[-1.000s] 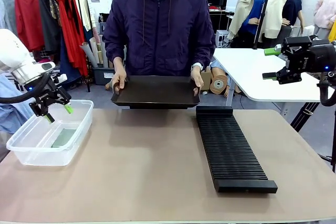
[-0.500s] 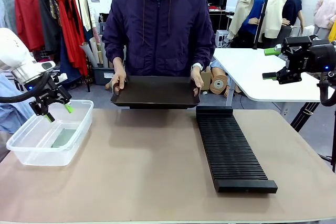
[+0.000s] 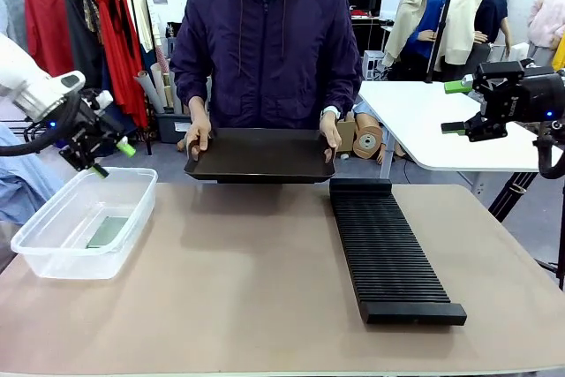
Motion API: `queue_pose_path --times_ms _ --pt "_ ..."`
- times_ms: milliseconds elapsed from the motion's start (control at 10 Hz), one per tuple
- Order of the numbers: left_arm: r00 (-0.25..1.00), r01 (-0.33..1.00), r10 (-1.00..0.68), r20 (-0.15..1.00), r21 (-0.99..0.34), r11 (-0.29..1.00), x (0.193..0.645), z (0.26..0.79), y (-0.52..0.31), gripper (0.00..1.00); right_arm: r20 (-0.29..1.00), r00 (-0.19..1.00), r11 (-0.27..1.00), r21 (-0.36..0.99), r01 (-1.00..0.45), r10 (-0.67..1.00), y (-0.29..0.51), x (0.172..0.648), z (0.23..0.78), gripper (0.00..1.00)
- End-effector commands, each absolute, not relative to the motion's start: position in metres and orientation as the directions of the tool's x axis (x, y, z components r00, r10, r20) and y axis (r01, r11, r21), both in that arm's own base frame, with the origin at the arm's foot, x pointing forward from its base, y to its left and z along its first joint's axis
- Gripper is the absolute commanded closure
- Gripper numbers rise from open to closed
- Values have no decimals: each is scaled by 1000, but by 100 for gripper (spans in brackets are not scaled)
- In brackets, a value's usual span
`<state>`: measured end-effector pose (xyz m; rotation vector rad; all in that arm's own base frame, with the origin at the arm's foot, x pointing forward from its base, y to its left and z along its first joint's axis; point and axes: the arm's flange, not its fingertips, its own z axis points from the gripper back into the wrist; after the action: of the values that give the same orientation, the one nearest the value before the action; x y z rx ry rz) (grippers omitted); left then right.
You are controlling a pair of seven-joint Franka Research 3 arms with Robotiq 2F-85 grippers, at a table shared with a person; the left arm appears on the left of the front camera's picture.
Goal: Sort PCBs into racks and boxes based on the side picked up.
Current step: If the short side of the Blank PCB is picked up, insert it into the PCB Rack ; if the long side is picked up, place it in the Organizing box.
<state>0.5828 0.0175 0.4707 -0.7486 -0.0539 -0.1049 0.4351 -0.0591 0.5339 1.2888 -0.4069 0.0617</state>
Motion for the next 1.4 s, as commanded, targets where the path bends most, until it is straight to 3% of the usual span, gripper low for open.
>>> queue_pose_path --times_ms 0,500,1000,1300 --pt "988 148 -72 133 -756 638 574 478 28 0 336 925 282 918 -279 -177 -58 436 537 0" --pt "973 224 -24 229 -915 336 554 494 55 0 336 925 282 918 -279 -177 -58 436 537 0" --pt "945 312 5 327 -905 290 533 511 56 0 336 925 282 918 -279 -177 -58 436 537 0" --pt "955 285 -15 295 -909 303 542 514 57 0 336 925 282 918 -279 -177 -58 436 537 0"
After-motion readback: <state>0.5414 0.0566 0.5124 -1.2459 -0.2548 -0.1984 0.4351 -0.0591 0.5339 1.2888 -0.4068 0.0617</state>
